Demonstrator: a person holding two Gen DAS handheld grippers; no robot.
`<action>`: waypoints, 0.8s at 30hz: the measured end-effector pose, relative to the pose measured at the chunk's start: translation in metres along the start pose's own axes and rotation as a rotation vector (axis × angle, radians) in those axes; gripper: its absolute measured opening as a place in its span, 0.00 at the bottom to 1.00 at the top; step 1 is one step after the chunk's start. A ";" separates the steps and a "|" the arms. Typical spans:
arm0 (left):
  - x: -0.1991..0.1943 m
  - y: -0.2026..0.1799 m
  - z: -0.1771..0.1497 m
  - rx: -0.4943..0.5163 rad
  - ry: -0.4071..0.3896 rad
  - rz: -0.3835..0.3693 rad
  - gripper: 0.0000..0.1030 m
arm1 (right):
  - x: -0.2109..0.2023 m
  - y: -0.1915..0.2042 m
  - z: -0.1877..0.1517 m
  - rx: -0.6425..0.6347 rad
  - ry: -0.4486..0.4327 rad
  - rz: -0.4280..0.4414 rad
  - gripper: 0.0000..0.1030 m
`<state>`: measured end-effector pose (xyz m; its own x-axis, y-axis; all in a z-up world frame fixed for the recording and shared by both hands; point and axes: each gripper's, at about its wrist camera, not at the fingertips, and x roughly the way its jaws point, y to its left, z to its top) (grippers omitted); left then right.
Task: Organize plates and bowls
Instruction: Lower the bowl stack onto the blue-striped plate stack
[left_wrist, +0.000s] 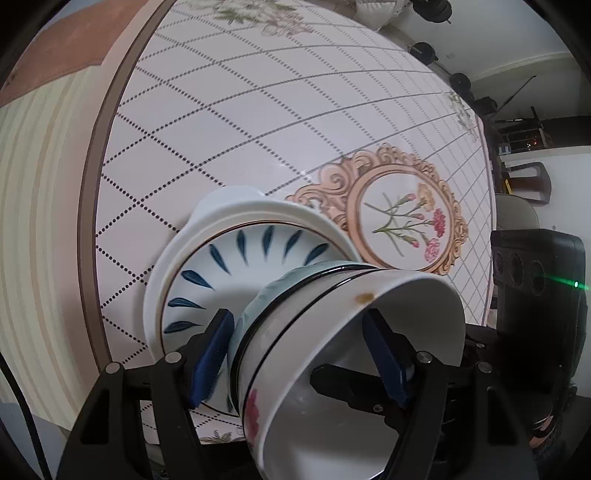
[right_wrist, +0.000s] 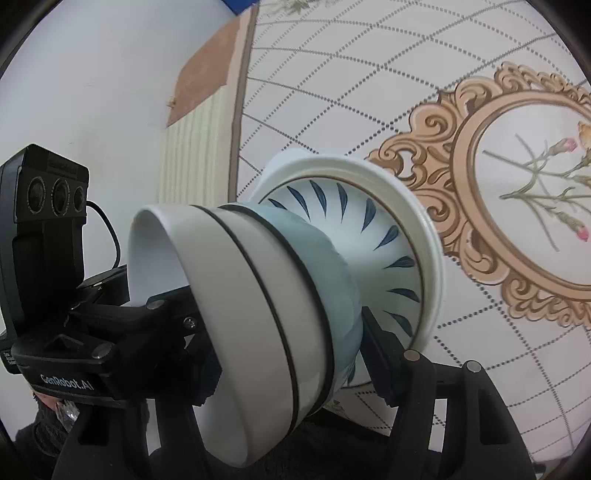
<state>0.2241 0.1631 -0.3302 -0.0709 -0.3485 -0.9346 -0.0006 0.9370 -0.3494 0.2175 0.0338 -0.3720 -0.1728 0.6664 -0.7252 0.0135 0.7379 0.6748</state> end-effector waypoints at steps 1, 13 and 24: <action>0.002 0.003 0.001 0.000 0.006 0.000 0.68 | 0.004 -0.001 0.001 0.006 0.004 -0.003 0.66; 0.018 0.026 0.005 -0.016 0.037 0.000 0.68 | 0.030 -0.002 0.010 0.044 0.025 -0.027 0.66; 0.019 0.023 0.003 -0.019 0.028 0.025 0.68 | 0.039 0.001 0.014 0.050 0.034 -0.034 0.65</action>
<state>0.2262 0.1777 -0.3565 -0.0993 -0.3240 -0.9408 -0.0170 0.9459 -0.3240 0.2247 0.0619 -0.4011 -0.2077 0.6372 -0.7422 0.0564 0.7653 0.6412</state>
